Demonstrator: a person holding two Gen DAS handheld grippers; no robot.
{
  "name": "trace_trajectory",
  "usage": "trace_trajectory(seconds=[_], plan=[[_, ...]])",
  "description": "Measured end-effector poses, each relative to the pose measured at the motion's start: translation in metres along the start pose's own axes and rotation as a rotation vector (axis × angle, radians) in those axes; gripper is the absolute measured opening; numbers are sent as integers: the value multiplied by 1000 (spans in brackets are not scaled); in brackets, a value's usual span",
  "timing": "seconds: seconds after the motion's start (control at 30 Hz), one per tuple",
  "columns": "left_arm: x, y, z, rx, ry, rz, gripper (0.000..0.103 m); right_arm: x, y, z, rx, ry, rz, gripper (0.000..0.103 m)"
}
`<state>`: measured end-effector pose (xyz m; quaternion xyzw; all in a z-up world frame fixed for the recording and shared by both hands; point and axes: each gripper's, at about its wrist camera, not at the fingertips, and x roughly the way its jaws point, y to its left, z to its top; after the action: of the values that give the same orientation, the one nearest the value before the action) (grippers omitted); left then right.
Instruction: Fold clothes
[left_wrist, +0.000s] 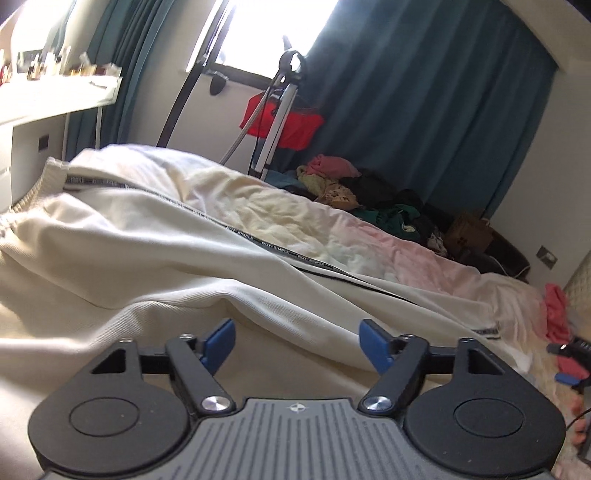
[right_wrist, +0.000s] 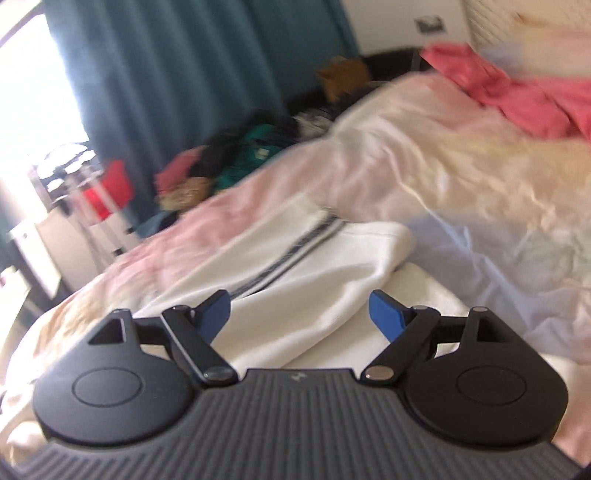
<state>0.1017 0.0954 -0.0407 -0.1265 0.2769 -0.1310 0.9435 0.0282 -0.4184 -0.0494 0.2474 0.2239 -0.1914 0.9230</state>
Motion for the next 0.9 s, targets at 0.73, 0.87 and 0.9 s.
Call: trace_trajectory(seconds=[0.73,0.87,0.9], plan=[[-111,116,39,-320,-88,340,99,-58,-37,-23,75,105,-88,84],[-111,150,19,-421,-95,420,99,-59,-69,-19,262,96,-65,84],[-111,156,15,-437,-83,433,97,-60,-78,-19,309,100,-57,84]])
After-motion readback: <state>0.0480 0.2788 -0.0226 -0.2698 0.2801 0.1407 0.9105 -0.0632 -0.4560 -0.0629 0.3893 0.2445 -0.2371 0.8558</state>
